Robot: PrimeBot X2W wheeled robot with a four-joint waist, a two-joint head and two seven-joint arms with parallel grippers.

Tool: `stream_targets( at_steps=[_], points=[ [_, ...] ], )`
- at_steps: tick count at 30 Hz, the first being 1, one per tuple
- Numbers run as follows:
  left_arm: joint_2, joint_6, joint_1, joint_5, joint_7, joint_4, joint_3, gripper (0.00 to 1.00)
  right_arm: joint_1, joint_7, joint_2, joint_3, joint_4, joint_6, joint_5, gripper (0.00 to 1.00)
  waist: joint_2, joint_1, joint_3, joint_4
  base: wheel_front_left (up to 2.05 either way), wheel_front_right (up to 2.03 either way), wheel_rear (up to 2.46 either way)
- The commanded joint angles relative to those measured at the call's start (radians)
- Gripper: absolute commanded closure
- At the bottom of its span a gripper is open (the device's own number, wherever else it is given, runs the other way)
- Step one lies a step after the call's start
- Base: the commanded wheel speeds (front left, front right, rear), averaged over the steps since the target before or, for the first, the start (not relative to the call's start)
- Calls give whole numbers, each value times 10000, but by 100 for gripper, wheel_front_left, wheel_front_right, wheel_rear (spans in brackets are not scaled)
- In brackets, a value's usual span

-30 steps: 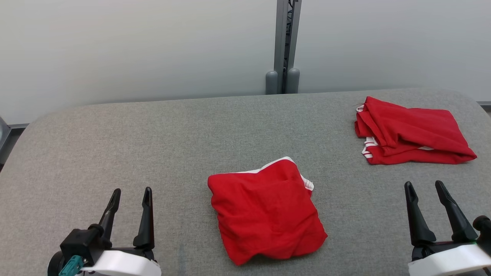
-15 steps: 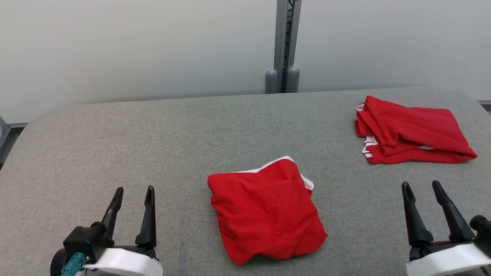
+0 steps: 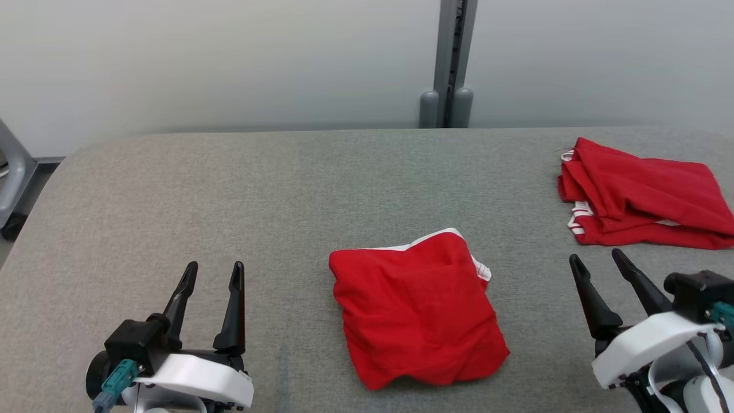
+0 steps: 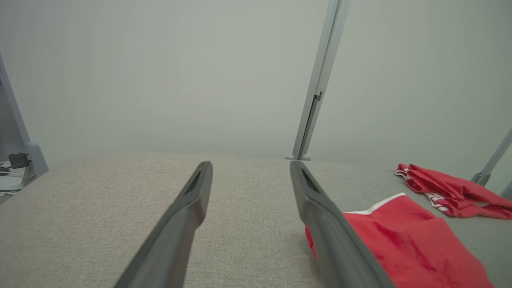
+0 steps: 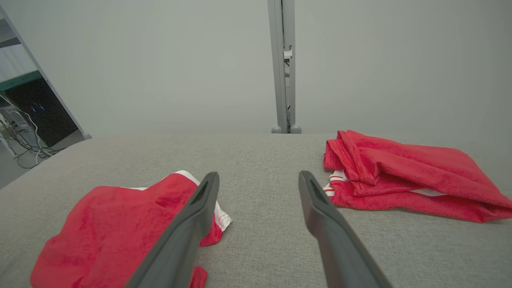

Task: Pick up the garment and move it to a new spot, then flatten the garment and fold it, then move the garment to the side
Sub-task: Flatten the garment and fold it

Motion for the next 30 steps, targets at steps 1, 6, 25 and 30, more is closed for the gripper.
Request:
stream_targets(
  at_steps=[1, 6, 25, 30],
  points=[
    [26, -31, -205, 28, 20, -6, -7, 0, -335, 269, -133, 97, 246, 7, 146, 0, 0, 0, 248, 305, 0, 0, 0],
    [-87, -104, -531, 39, 45, 24, -127, 0, -1470, 1542, -387, 355, 1576, 7, 444, 0, 0, 0, 785, 1004, 0, 0, 0],
    [-437, -505, -1225, -47, -192, 718, -127, 0, -3545, 4351, -201, 1002, 5239, 7, 1291, 79, 0, 0, 1609, 2533, 0, 0, 0],
    [-450, -479, -1140, -5, -205, 797, -106, 0, -3641, 3959, -172, 1011, 5470, 7, 1158, 100, 0, 0, 1457, 2490, 0, 0, 0]
  ],
)
